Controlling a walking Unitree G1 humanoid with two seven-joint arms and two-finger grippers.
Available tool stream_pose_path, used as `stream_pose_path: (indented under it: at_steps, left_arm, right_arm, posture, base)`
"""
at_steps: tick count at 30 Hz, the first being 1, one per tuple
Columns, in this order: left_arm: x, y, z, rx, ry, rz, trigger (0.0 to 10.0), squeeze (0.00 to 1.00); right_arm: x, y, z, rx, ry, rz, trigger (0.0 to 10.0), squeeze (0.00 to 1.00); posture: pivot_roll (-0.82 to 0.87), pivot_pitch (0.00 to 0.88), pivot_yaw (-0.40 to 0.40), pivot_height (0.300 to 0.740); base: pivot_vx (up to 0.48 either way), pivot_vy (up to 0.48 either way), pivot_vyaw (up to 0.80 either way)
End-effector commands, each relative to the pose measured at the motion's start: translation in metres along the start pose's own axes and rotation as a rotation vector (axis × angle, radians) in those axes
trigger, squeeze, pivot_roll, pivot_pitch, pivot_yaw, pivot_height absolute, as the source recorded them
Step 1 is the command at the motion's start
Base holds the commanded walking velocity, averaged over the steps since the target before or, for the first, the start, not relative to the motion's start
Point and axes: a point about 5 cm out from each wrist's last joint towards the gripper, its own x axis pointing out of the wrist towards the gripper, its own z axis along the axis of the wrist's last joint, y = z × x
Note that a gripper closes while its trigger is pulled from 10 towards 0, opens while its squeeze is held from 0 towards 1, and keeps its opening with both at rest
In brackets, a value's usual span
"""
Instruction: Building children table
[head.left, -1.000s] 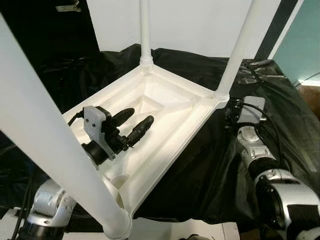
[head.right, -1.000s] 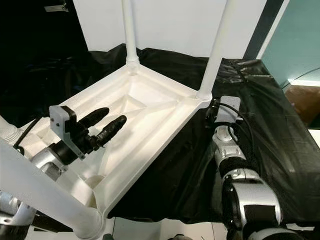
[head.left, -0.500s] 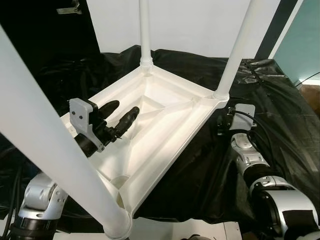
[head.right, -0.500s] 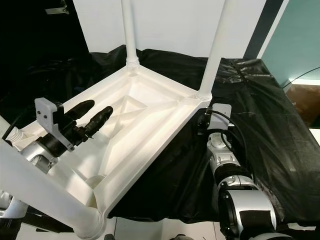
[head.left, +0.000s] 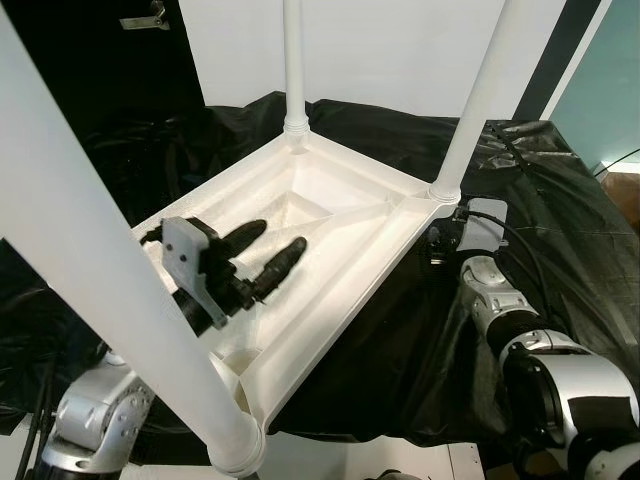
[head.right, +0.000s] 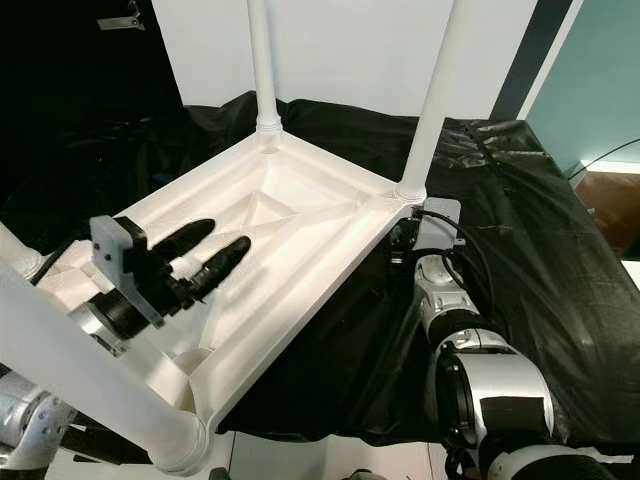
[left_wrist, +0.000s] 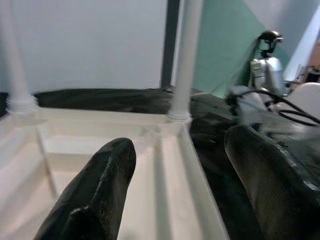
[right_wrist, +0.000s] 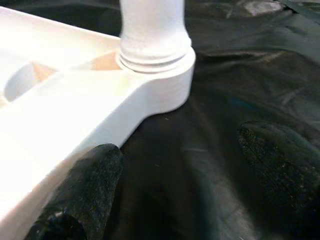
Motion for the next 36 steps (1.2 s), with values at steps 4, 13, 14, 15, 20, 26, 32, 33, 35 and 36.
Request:
stream_pose_path:
  at_steps: [4,13,14,15,20,26,32,33,35,36]
  left_arm:
    - [0.003,-0.02,0.008,-0.027,-0.021,-0.032,10.0,0.0]
    - [0.008,-0.042,0.007,-0.031,0.048,-0.078,10.0,0.0]
    - [0.008,-0.042,0.007,-0.031,0.048,-0.078,10.0,0.0]
    - [0.009,-0.045,0.006,-0.035,0.062,-0.084,10.0,0.0]
    - [0.014,-0.053,0.006,-0.04,0.115,-0.111,10.0,0.0]
    - [0.018,-0.045,0.006,0.003,0.121,-0.068,10.0,0.0]
    - [0.021,-0.018,0.004,0.069,0.137,0.072,10.0,0.0]
    - [0.02,-0.009,0.005,0.095,0.14,0.099,10.0,0.0]
    - [0.013,0.006,0.006,0.137,0.174,0.117,10.0,0.0]
    - [0.013,0.006,0.006,0.137,0.174,0.117,10.0,0.0]
  right_arm:
    - [0.002,0.003,0.005,0.032,0.001,0.068,10.0,0.0]
    - [0.003,0.027,0.017,0.057,-0.017,0.261,10.0,0.0]
    - [0.003,0.027,0.017,0.057,-0.017,0.261,10.0,0.0]
    - [0.003,0.03,0.02,0.065,-0.023,0.285,10.0,0.0]
    - [0.004,0.041,0.031,0.054,-0.056,0.353,10.0,0.0]
    - [0.004,0.036,0.032,0.053,-0.061,0.326,10.0,0.0]
    - [0.004,0.019,0.025,-0.029,-0.075,0.253,10.0,0.0]
    - [0.004,0.012,0.023,-0.032,-0.086,0.23,10.0,0.0]
    - [0.002,0.003,0.02,0.002,-0.115,0.216,10.0,0.0]
    - [0.002,0.003,0.02,0.002,-0.115,0.216,10.0,0.0]
  posture:
    - [0.11,0.064,-0.032,0.74]
    - [0.13,0.077,-0.037,0.74]
    - [0.13,0.077,-0.037,0.74]
    - [0.13,0.077,-0.037,0.74]
    - [0.14,0.076,-0.025,0.74]
    - [0.12,0.072,-0.019,0.74]
    - [0.12,0.071,-0.02,0.74]
    - [0.11,0.07,-0.019,0.74]
    - [0.1,0.069,-0.016,0.74]
    - [0.1,0.069,-0.016,0.74]
  base:
    - [0.0,0.0,0.0]
    - [0.0,0.0,0.0]
    - [0.0,0.0,0.0]
    - [0.0,0.0,0.0]
    - [0.0,0.0,0.0]
    - [0.0,0.0,0.0]
    - [0.0,0.0,0.0]
    - [0.0,0.0,0.0]
    - [0.0,0.0,0.0]
    - [0.0,0.0,0.0]
